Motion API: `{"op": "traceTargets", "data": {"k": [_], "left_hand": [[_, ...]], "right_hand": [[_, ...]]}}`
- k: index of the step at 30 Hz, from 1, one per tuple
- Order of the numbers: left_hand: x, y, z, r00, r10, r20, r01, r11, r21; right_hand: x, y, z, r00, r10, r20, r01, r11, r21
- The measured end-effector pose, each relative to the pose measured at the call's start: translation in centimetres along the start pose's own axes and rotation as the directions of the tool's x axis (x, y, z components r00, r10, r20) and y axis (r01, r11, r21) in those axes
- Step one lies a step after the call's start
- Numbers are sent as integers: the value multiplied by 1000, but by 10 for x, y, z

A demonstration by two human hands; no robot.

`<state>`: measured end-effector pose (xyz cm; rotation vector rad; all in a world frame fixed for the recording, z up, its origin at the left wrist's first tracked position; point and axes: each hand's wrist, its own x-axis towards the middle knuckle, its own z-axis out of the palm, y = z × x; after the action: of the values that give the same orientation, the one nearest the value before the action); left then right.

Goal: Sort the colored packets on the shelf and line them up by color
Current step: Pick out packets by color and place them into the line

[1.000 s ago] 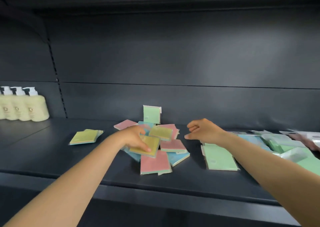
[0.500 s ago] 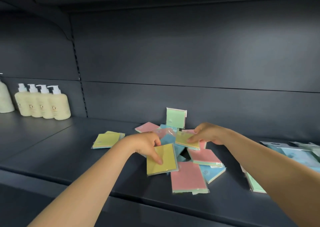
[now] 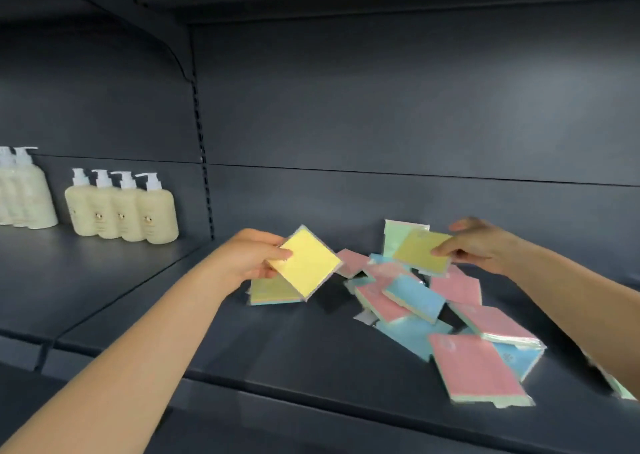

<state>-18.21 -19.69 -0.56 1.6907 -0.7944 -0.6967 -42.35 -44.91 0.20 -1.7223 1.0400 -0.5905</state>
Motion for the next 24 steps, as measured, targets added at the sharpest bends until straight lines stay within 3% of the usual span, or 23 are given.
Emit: {"op": "traceTargets", "data": {"k": [4, 7, 10, 17, 21, 24], "left_hand": [[18, -19, -59, 993, -96, -69, 71, 949, -308], [29, -34, -97, 988, -126, -88, 77, 904, -421], [37, -46, -125, 985, -128, -114, 64, 893, -445], [52, -77, -150, 981, -180, -77, 123, 871, -476], [61, -88, -157, 982, -190, -1, 161, 834, -528], [63, -98, -162, 984, -176, 13, 155, 824, -544]], "right_hand": [[-21, -40, 53, 992, -99, -80, 105, 992, 71], [-40, -68, 103, 993, -120, 6, 121, 992, -38], [-54, -85, 149, 982, -79, 171, 112, 974, -196], [-47, -88, 225, 966, -27, 257, 59, 991, -116], [-33, -84, 247, 956, -6, 294, 58, 984, -171], [-30, -85, 249, 918, 39, 395, 52, 975, -216]]}}
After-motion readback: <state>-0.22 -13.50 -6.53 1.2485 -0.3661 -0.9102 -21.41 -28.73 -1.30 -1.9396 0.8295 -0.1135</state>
